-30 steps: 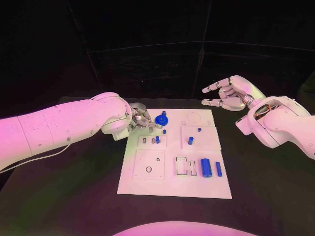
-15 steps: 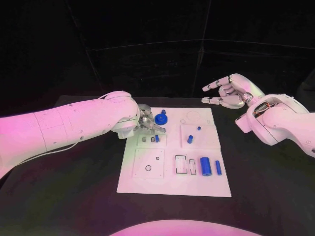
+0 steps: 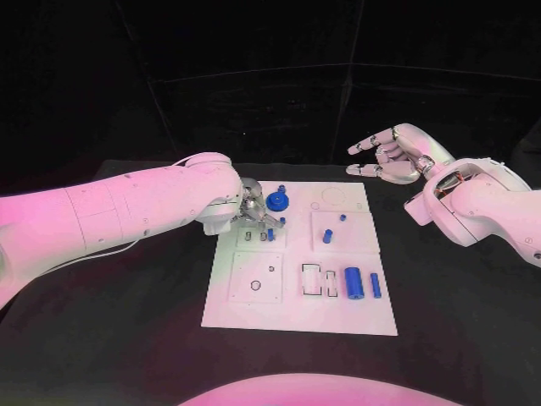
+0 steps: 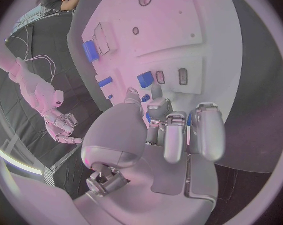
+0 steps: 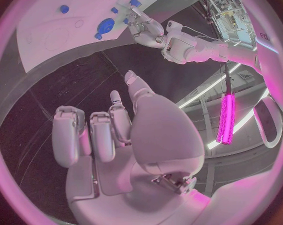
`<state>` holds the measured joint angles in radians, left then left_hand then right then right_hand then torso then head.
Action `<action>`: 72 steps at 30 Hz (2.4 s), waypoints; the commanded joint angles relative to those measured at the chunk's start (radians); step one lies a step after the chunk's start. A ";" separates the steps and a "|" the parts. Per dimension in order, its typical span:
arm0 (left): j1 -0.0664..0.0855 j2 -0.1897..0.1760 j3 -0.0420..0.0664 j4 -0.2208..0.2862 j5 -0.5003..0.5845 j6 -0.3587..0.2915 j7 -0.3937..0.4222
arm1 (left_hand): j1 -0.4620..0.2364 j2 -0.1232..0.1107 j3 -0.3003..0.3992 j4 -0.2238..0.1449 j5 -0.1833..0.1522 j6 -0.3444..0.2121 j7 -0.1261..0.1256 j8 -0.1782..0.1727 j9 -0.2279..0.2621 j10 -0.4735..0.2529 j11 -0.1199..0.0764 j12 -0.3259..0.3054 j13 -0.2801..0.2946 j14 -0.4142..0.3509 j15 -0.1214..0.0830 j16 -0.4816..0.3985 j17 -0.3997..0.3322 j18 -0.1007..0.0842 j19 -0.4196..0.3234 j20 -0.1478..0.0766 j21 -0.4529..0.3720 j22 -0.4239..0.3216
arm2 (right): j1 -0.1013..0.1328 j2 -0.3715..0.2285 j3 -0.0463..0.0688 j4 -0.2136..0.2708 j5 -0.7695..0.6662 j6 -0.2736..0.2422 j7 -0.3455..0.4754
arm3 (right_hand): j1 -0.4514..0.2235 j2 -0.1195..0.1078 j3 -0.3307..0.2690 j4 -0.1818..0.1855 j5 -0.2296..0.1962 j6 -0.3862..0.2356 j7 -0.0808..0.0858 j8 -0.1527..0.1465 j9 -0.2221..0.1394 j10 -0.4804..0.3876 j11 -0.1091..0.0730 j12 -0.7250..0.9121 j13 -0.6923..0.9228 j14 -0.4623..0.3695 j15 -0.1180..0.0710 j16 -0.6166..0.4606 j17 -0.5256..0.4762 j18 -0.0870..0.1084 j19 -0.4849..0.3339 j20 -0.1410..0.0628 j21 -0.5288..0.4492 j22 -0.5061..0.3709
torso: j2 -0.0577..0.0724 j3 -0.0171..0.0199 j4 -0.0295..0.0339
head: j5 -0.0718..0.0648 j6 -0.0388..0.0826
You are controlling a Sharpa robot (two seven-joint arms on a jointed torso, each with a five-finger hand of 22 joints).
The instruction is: Assemble the parts on the task board
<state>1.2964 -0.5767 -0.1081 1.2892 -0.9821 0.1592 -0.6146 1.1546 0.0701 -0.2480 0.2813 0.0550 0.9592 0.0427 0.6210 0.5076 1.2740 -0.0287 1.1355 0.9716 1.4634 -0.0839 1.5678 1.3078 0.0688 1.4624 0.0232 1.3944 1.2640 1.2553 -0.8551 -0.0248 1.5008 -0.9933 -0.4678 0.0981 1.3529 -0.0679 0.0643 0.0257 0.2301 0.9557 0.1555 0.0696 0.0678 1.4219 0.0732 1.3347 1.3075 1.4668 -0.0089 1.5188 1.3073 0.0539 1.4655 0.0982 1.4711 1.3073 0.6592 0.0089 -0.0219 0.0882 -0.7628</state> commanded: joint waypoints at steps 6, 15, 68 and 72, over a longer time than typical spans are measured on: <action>0.002 0.013 0.000 -0.007 -0.009 0.048 -0.017 | 0.001 0.001 -0.005 -0.001 -0.003 -0.011 -0.002 0.011 0.007 0.009 -0.001 0.006 0.004 0.107 -0.007 0.003 0.263 -0.014 0.029 -0.006 0.008 0.007 | 0.002 0.008 0.001 -0.006 -0.006 0.011 -0.005 | 0.002 0.008 -0.003 -0.004 0.007 0.007 0.000 0.004 0.001 -0.003 -0.006 -0.005 0.069 0.075 0.001 -0.006 0.134 -0.004 -0.008 0.000 -0.006 0.026 | 0.001 -0.0005 -0.0001 | 0.001 -0.004; 0.003 0.018 -0.001 -0.011 -0.008 0.056 -0.017 | 0.014 0.005 -0.002 -0.008 0.001 -0.015 -0.003 0.019 0.016 0.010 -0.001 0.009 0.007 0.107 -0.007 0.003 0.263 -0.014 0.028 -0.006 0.008 0.007 | 0.002 0.012 0.001 -0.014 -0.006 0.017 -0.009 | 0.003 0.010 -0.006 -0.006 0.019 0.006 0.001 0.002 0.000 -0.005 -0.006 -0.009 0.066 0.074 0.000 -0.008 0.132 -0.003 -0.010 0.000 -0.009 0.022 | 0.000 -0.0001 0.0005 | 0.002 -0.007; 0.004 -0.008 -0.003 0.021 0.052 -0.011 0.019 | 0.096 -0.134 0.826 -0.203 0.112 -0.074 0.000 0.037 0.082 0.001 -0.005 -0.027 -0.024 0.107 -0.008 0.003 0.263 -0.009 0.013 -0.009 -0.003 0.002 | 0.002 0.021 0.000 -0.068 -0.009 0.028 -0.011 | 0.015 0.017 -0.010 -0.017 0.084 0.008 0.001 0.000 0.000 -0.005 -0.007 -0.010 0.064 0.074 -0.001 -0.010 0.130 -0.003 -0.009 -0.002 -0.011 0.021 | -0.001 -0.0001 0.0038 | 0.003 -0.020; 0.005 -0.027 -0.003 0.042 0.053 -0.044 0.012 | 0.053 -0.158 0.902 -0.224 0.108 -0.077 -0.002 0.051 0.097 0.006 -0.004 -0.025 -0.024 0.107 -0.008 0.003 0.263 -0.009 0.013 -0.009 -0.004 0.002 | 0.002 0.019 0.000 -0.070 -0.009 0.022 -0.013 | 0.010 0.014 -0.015 -0.015 0.082 0.009 0.000 0.000 0.000 -0.006 -0.006 -0.012 0.062 0.074 -0.001 -0.011 0.128 -0.003 -0.011 -0.002 -0.012 0.018 | 0.001 0.0001 0.0038 | 0.009 -0.018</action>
<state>1.2987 -0.5990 -0.1114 1.3212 -0.9472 0.1730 -0.6103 1.2248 -0.0825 0.4675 0.2254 0.1692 0.8843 0.0400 0.6682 0.6012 1.2725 -0.0344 1.1037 0.9489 1.4650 -0.0963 1.5677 1.3075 0.0692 1.4655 0.0089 1.3934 1.2667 1.2552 -0.8351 -0.0250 1.4309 -0.9995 -0.4441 0.0831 1.3661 -0.0547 0.0532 0.0146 0.3117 0.9573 0.1539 0.0695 0.0675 1.4184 0.0696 1.3276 1.3076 1.4668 -0.0089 1.5105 1.3075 0.0540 1.4618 0.0946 1.4631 1.3079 0.6594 0.0086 -0.0189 0.0922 -0.7820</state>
